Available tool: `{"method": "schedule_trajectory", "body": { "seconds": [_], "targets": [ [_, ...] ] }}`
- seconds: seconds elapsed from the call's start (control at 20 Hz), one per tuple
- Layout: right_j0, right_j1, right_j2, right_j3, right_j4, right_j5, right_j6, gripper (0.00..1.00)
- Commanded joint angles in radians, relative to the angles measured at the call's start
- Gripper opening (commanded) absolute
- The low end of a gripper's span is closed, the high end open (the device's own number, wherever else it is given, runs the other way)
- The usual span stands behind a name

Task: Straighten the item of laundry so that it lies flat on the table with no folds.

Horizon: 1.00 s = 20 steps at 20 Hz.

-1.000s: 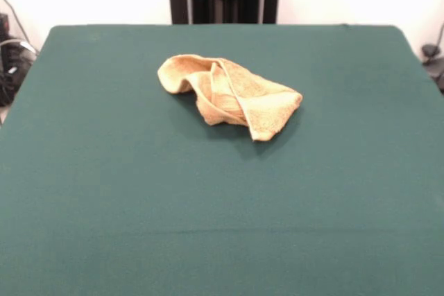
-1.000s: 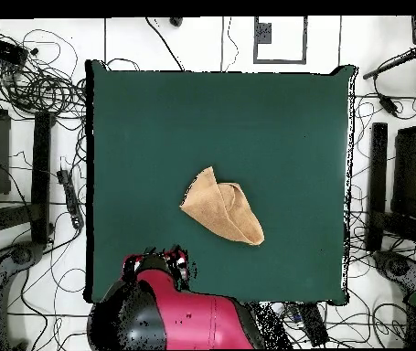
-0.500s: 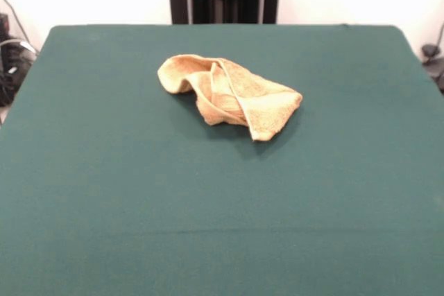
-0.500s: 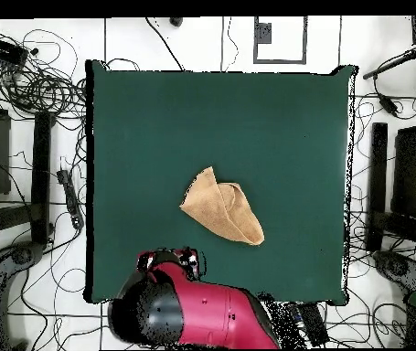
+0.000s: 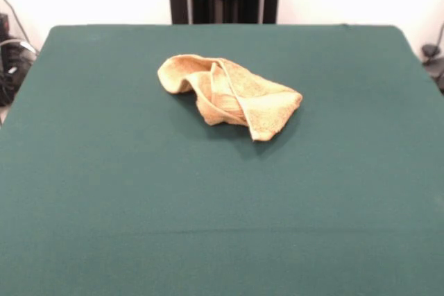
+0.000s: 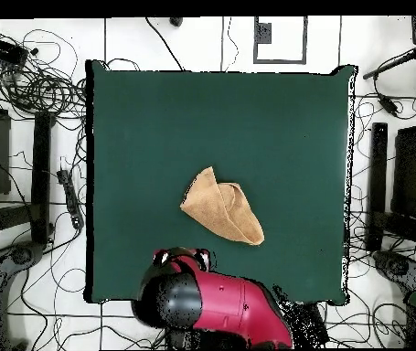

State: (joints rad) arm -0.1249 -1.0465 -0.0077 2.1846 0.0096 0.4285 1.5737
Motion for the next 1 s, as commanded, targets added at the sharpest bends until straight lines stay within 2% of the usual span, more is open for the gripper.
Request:
{"method": "schedule_trajectory", "body": {
  "seconds": [0.05,0.5,1.0],
  "targets": [
    [-0.024,0.111,0.076,-0.012,0.008,-0.088,0.141,1.0],
    [-0.02,0.11,0.074,-0.011,0.008,-0.095,0.147,1.0],
    [-0.036,0.179,0.087,-0.032,0.002,-0.152,0.141,1.0]
  ]
}}
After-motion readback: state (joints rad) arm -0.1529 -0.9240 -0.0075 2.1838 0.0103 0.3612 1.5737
